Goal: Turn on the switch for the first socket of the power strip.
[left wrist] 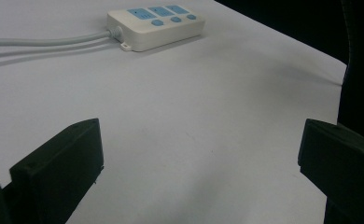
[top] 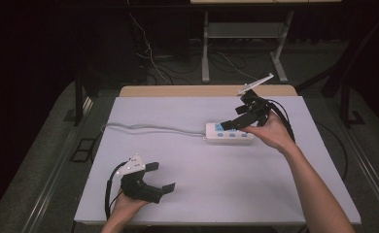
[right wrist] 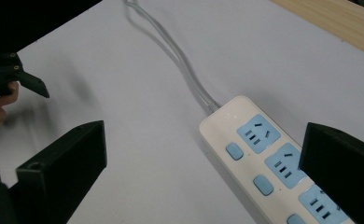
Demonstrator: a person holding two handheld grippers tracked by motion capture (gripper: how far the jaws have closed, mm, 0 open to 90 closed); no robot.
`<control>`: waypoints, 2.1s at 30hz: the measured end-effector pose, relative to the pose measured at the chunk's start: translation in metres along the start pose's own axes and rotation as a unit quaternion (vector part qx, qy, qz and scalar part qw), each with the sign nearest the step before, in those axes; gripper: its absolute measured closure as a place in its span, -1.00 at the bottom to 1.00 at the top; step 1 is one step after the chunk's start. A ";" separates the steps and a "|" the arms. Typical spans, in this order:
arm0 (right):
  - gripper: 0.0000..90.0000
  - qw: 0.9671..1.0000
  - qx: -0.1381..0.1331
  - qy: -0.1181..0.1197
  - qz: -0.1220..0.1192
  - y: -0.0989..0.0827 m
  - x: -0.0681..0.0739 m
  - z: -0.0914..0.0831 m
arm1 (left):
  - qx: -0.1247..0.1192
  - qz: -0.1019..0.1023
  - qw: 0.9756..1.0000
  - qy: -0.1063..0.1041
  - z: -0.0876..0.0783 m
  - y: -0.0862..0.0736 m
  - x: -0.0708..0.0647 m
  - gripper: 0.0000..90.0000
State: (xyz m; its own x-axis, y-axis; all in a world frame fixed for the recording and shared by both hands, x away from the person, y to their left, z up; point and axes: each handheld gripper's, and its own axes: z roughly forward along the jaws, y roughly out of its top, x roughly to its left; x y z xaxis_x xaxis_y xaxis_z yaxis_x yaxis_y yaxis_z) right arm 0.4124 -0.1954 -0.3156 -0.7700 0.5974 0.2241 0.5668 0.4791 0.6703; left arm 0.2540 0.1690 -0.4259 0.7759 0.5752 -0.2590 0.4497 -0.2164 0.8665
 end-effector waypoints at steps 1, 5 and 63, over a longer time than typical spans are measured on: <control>-0.99 1.000 0.000 -0.001 0.001 0.001 -0.001 0.001 | 0.000 0.000 1.000 0.000 0.000 0.000 0.000 -1.00; -0.99 1.000 -0.003 -0.003 0.008 0.004 -0.003 0.006 | -0.001 0.000 1.000 0.000 0.000 0.000 0.000 -1.00; 0.99 0.999 0.042 0.024 -0.005 -0.005 -0.044 0.067 | -0.002 -0.002 1.000 -0.003 -0.001 0.000 0.003 -1.00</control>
State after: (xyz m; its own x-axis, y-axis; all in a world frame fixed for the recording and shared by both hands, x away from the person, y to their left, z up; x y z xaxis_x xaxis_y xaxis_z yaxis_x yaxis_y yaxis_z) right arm 0.4633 -0.1816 -0.3761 -0.7878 0.5614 0.2533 0.5800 0.5378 0.6119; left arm 0.2555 0.1717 -0.4262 0.7766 0.5718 -0.2647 0.4508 -0.2107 0.8674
